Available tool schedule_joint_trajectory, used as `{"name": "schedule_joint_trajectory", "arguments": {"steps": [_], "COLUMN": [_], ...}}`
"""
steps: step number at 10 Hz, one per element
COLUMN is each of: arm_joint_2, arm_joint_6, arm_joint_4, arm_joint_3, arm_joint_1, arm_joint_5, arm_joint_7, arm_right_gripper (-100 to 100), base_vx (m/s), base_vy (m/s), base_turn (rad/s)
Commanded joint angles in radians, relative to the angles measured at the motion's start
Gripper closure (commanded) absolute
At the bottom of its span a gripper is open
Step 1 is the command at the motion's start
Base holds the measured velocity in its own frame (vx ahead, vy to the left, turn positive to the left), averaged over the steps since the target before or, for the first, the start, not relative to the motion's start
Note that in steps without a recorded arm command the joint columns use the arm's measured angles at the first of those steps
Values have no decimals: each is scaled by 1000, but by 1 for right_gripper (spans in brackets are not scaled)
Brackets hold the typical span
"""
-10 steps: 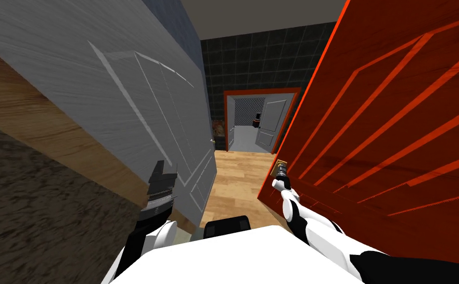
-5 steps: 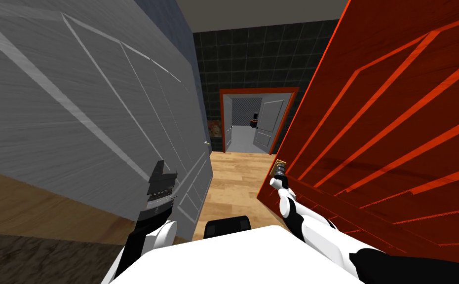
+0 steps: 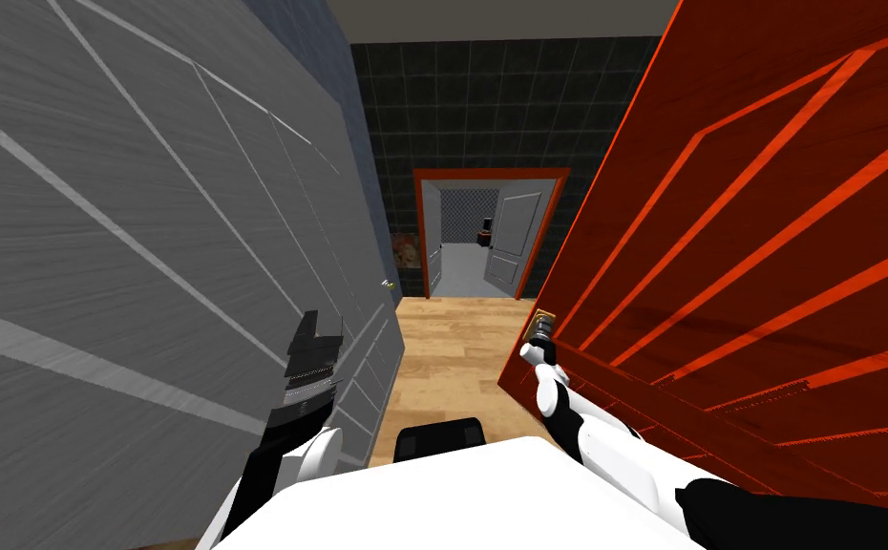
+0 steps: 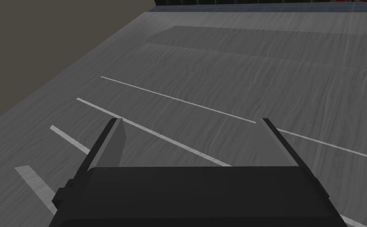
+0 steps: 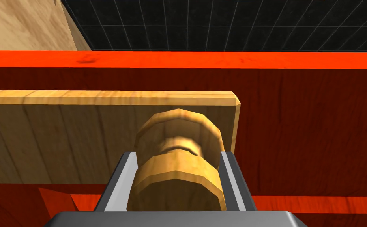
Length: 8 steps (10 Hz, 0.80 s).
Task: Push the door open
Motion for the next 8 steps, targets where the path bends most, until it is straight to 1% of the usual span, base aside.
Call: {"name": "schedule_joint_trajectory", "arguments": {"steps": [1, 2, 3, 4, 5, 8], "arm_joint_2": [-2, 1, 2, -4, -5, -13], "arm_joint_6": [-4, -5, -1, -6, -7, -13], "arm_joint_4": [1, 1, 1, 2, 1, 0], "arm_joint_3": [-26, -33, -25, -50, -56, -104], "arm_joint_1": [-6, -9, -6, -5, -4, -1], "arm_joint_5": [-5, -6, -4, -10, -12, -22], "arm_joint_7": [23, 31, 25, 38, 41, 65], "arm_right_gripper": [100, 100, 100, 100, 100, 100], "base_vx": [184, 176, 73, 114, 169, 190], "base_vy": [39, 27, 6, -26, -48, -63], "base_turn": [-107, -89, -28, -19, -26, -24]}}
